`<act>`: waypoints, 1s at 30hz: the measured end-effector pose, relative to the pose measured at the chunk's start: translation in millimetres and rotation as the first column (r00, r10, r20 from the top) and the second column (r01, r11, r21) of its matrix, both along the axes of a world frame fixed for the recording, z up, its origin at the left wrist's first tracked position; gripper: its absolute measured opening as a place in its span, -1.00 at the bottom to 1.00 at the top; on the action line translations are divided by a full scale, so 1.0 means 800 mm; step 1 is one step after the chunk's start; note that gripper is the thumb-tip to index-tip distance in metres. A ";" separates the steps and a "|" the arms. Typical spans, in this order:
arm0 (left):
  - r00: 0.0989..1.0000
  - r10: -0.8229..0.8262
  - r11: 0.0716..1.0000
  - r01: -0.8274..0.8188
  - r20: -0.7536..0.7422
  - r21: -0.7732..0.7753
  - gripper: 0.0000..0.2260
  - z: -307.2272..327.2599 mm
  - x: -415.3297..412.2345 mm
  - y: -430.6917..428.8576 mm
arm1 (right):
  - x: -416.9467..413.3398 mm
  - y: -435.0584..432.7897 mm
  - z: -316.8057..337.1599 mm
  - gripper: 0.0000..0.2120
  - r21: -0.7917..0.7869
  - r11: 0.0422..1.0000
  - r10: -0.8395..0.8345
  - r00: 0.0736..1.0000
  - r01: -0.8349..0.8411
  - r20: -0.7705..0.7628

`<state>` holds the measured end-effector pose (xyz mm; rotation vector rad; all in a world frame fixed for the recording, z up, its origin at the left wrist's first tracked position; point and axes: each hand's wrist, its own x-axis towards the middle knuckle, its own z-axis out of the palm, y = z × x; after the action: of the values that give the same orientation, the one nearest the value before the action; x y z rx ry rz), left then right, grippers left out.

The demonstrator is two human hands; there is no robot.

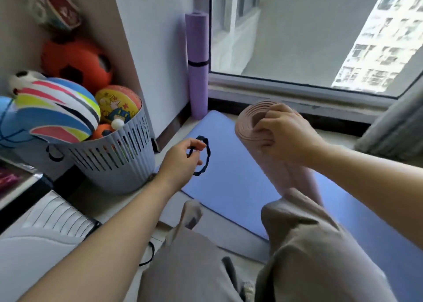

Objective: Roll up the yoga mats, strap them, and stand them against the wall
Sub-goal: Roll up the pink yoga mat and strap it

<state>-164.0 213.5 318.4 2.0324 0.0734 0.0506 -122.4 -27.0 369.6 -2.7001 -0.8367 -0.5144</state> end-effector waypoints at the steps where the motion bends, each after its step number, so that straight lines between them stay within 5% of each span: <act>1: 0.999 -0.036 0.999 0.036 0.037 -0.004 -0.81 0.026 -0.005 -0.018 | -0.013 -0.012 0.026 -0.72 0.056 0.998 -0.030 0.999 0.030 0.009; 4: 0.973 -0.134 0.990 0.126 0.188 0.057 -0.76 0.098 -0.033 -0.064 | -0.048 -0.041 0.078 -0.67 0.193 0.978 -0.082 0.996 0.076 0.024; 7: 0.902 -0.282 0.937 0.186 0.327 0.295 -0.58 0.151 -0.060 -0.095 | -0.083 -0.051 0.100 -0.66 0.293 0.954 -0.077 0.997 0.066 0.027; 13: 0.819 -0.503 0.737 0.239 0.276 0.632 -0.41 0.168 -0.103 -0.108 | -0.149 -0.041 0.086 -0.65 0.359 0.933 -0.004 1.000 -0.002 0.018; 18: 0.813 -0.572 0.658 0.376 0.108 0.652 -0.36 0.134 -0.130 -0.091 | -0.188 -0.025 0.045 -0.63 0.358 0.933 0.072 0.994 -0.040 -0.077; 26: 0.799 -0.586 0.576 0.291 0.138 0.764 -0.40 0.116 -0.147 -0.080 | -0.204 -0.026 0.043 -0.55 0.360 0.924 0.185 0.974 -0.127 -0.130; 30: 0.760 -0.624 0.587 0.299 0.185 0.752 -0.48 0.110 -0.154 -0.071 | -0.200 -0.043 0.076 -0.69 0.399 0.903 0.256 0.946 -0.161 -0.197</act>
<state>-287.4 156.7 406.8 2.6661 -0.9303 0.2200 -282.2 -61.5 430.4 -2.2296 -0.8466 -0.2517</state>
